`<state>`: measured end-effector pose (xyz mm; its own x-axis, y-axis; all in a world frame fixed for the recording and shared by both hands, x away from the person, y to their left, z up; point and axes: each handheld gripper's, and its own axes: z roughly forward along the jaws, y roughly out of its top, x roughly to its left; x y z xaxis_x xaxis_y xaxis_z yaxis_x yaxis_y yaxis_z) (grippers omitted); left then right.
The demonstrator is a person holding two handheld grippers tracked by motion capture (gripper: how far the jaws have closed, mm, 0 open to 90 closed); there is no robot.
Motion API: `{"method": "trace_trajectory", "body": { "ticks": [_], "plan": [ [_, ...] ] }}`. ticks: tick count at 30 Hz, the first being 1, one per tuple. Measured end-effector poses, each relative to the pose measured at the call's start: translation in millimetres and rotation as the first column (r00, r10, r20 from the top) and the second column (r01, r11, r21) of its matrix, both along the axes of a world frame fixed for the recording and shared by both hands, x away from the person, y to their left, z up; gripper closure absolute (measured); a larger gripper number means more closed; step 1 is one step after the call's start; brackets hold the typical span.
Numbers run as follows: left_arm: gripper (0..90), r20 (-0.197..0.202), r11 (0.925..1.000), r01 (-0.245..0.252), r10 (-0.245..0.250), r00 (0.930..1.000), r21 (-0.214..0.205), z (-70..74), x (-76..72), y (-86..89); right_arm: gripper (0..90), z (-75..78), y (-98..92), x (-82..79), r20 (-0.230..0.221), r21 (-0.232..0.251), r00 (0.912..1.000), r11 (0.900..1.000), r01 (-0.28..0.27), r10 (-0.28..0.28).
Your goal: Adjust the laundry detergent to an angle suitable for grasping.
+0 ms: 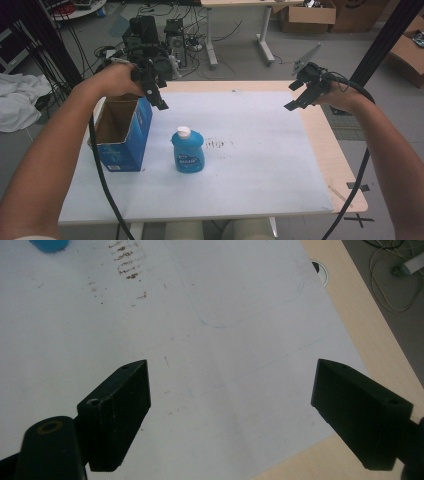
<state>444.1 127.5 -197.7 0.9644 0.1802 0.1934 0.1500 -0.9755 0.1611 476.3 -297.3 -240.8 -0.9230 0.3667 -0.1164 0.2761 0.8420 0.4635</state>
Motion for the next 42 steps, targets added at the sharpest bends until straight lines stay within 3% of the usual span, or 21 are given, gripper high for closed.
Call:
{"method": "trace_trajectory", "body": {
  "ticks": [9,18,42],
  "plan": [
    [21.7,0.008,0.9998,-0.013,0.013,0.9999,-0.014,0.9,-1.0,-0.3,16.1,-10.4,5.9,1.6,-0.041,-0.055,0.9987,0.9980,-0.031,0.029],
    [21.6,0.010,0.9999,-0.012,0.012,0.9999,-0.009,3.0,-0.8,3.1,16.1,-16.5,4.7,2.0,-0.057,-0.057,0.9983,0.9982,-0.019,0.015],
    [21.6,0.026,0.9997,-0.015,0.016,0.9995,-0.018,6.1,-5.6,2.0,16.2,-12.1,5.1,-4.7,-0.037,-0.047,0.9992,0.9987,-0.018,0.016]
  ]
}}
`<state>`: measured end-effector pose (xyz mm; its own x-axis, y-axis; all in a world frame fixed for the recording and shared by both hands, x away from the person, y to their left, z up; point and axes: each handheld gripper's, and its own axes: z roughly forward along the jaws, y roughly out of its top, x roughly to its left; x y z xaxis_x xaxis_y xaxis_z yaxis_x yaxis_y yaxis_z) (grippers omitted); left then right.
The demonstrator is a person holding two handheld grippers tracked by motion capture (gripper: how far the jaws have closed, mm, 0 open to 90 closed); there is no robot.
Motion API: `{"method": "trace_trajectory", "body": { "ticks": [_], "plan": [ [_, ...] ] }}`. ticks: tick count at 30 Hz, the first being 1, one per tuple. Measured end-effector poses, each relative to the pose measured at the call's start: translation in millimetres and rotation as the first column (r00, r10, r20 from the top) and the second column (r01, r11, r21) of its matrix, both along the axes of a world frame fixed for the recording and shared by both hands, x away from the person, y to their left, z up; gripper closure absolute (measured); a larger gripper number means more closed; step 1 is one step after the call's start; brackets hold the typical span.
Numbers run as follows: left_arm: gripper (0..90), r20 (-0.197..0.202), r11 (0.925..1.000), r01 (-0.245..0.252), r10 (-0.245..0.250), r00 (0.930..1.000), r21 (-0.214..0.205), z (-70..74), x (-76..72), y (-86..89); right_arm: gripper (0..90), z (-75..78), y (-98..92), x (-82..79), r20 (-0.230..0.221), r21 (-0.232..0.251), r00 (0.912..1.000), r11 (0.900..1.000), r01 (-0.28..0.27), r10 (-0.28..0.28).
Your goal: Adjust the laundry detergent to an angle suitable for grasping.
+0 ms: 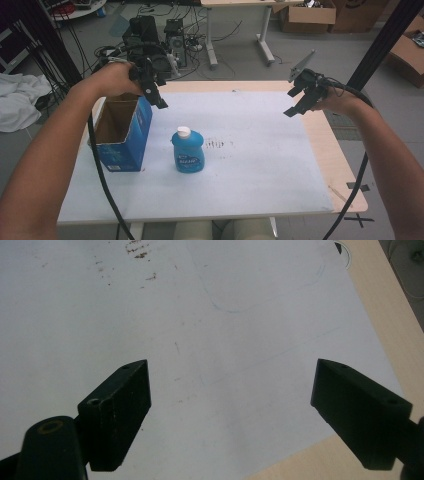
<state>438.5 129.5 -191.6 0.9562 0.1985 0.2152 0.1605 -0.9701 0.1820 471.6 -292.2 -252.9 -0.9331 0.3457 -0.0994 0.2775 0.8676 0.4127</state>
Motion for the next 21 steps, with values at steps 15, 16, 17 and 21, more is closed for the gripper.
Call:
{"method": "trace_trajectory", "body": {
  "ticks": [15,16,17,21],
  "plan": [
    [21.6,-0.004,0.9994,0.014,-0.014,0.9999,0.031,1.5,-7.9,-11.8,16.2,-10.8,-1.6,-3.7,-0.005,0.038,0.9998,0.9991,0.017,-0.017],
    [21.5,-0.001,0.9995,0.019,-0.019,0.9998,0.027,2.8,-7.4,-11.7,16.2,-10.9,-1.8,-3.3,-0.007,0.040,0.9998,0.9990,0.020,-0.019],
    [21.5,0.001,0.9998,0.010,-0.010,0.9999,0.017,3.2,-7.7,-11.9,16.2,-11.1,-1.7,-3.2,-0.007,0.039,0.9998,0.9991,0.017,-0.016],
    [21.5,0.007,0.9997,0.009,-0.010,0.9999,0.023,5.6,-7.2,-11.8,16.3,-8.7,-0.6,-2.8,-0.001,0.034,1.0000,0.9994,0.004,-0.004]
  ]
}}
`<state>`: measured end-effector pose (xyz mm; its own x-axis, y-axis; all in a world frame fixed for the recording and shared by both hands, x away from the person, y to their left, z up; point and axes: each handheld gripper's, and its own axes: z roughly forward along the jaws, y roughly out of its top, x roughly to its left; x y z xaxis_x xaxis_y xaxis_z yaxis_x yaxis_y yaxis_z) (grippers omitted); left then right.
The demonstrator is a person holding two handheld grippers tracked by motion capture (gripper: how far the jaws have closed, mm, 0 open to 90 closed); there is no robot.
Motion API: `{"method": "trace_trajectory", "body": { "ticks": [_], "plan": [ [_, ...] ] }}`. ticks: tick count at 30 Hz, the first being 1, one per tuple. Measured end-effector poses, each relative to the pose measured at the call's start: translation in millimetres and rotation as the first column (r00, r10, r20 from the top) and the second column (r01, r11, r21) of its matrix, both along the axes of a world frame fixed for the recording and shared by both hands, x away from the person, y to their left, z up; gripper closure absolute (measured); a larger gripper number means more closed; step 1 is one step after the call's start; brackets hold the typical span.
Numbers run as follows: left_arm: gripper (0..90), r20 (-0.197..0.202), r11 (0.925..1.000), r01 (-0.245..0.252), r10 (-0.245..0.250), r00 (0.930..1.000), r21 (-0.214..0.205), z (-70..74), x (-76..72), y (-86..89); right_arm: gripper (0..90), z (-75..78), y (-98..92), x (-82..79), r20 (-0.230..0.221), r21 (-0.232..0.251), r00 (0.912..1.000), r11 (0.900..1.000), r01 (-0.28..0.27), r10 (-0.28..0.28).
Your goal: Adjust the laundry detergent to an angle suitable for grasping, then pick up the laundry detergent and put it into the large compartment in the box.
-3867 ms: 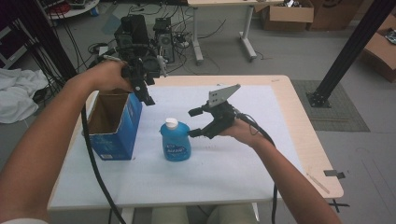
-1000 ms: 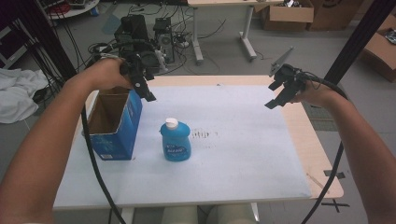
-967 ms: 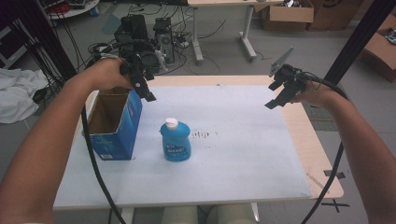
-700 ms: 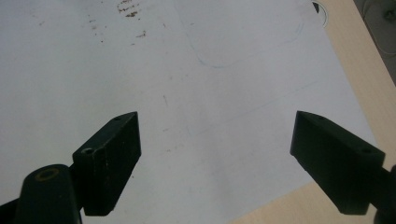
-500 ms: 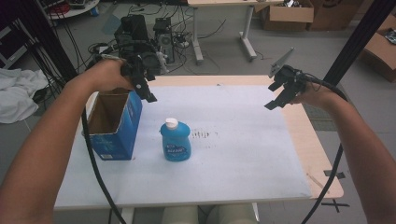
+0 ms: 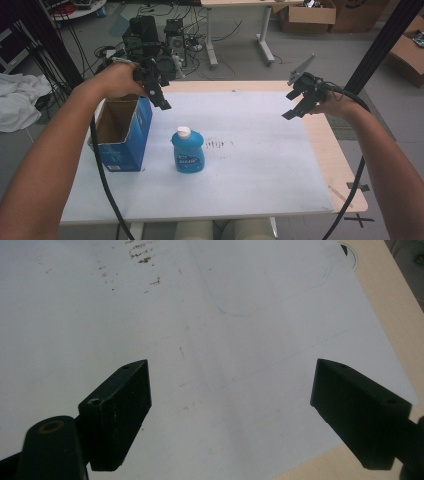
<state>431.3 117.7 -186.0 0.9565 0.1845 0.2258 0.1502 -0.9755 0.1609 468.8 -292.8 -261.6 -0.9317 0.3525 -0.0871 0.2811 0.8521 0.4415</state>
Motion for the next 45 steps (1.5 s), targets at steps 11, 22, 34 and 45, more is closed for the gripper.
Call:
{"method": "trace_trajectory", "body": {
  "ticks": [11,22,34,45],
  "plan": [
    [21.6,0.008,0.9998,-0.017,0.017,0.9998,-0.014,2.7,-4.9,5.3,16.3,9.9,4.7,-1.9,0.020,0.005,0.9997,0.9999,-0.013,0.013],
    [21.6,0.000,0.9998,-0.017,0.017,0.9998,-0.007,0.9,-3.3,3.0,16.2,7.6,5.1,-0.9,0.009,-0.002,0.9998,0.9999,-0.016,0.016],
    [21.6,-0.019,0.9996,-0.022,0.022,0.9996,-0.019,2.8,-4.4,6.0,16.4,3.2,8.6,-2.0,-0.003,0.000,0.9996,0.9996,-0.030,0.030],
    [21.5,-0.047,0.9985,0.036,-0.038,0.9982,-0.041,10.9,-20.5,-0.2,16.4,-4.0,9.8,-1.0,-0.014,-0.002,0.9992,0.9993,-0.038,0.037]
  ]
}}
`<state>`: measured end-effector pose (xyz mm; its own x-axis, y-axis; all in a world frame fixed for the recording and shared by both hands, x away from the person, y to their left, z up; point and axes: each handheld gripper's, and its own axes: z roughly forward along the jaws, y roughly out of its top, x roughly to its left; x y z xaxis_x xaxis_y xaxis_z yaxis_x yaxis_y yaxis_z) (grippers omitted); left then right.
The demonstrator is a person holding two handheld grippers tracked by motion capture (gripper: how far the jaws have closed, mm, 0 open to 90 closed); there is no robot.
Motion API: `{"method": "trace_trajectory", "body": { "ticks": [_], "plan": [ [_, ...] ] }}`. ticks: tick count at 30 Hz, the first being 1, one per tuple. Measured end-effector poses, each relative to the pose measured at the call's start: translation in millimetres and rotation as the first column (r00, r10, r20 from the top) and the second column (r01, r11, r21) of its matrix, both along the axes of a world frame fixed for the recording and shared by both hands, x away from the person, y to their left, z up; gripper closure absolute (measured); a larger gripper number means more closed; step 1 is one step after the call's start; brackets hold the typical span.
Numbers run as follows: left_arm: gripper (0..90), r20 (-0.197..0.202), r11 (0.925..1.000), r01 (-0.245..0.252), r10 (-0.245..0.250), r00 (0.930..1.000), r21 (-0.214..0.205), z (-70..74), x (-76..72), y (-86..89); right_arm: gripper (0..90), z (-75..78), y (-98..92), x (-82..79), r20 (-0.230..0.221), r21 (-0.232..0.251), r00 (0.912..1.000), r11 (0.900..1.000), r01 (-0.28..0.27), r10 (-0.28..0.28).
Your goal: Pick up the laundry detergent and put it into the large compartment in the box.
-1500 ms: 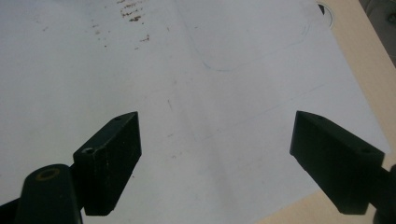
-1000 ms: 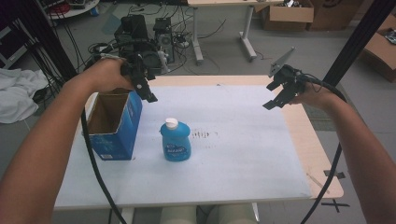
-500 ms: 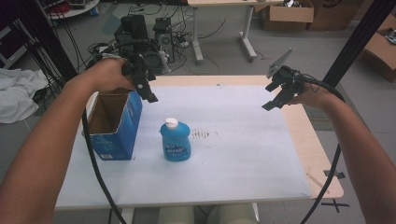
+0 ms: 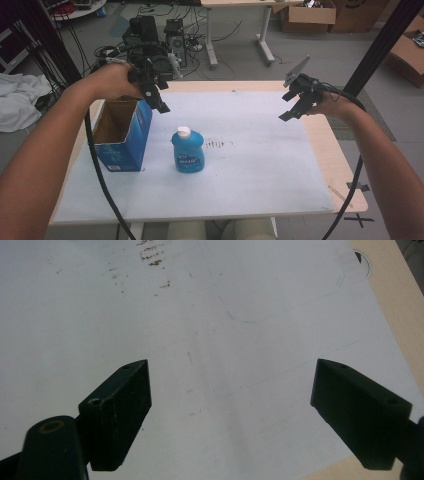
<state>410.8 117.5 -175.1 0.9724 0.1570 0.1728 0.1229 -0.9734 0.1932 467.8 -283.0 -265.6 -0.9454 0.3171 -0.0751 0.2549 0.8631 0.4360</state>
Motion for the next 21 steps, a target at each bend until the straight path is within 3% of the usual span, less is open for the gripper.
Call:
{"method": "trace_trajectory", "body": {
  "ticks": [10,21],
  "plan": [
    [21.0,-0.037,0.9983,0.057,-0.057,0.9977,-0.013,3.0,-13.4,-10.1,16.5,-0.5,-1.2,-1.2,-0.001,-0.007,1.0000,1.0000,0.006,-0.006],
    [20.8,-0.054,0.9910,0.133,-0.134,0.9895,-0.011,-1.1,-28.9,-31.2,16.6,-1.8,-1.1,-1.3,-0.002,-0.003,1.0000,1.0000,0.003,-0.003]
  ]
}}
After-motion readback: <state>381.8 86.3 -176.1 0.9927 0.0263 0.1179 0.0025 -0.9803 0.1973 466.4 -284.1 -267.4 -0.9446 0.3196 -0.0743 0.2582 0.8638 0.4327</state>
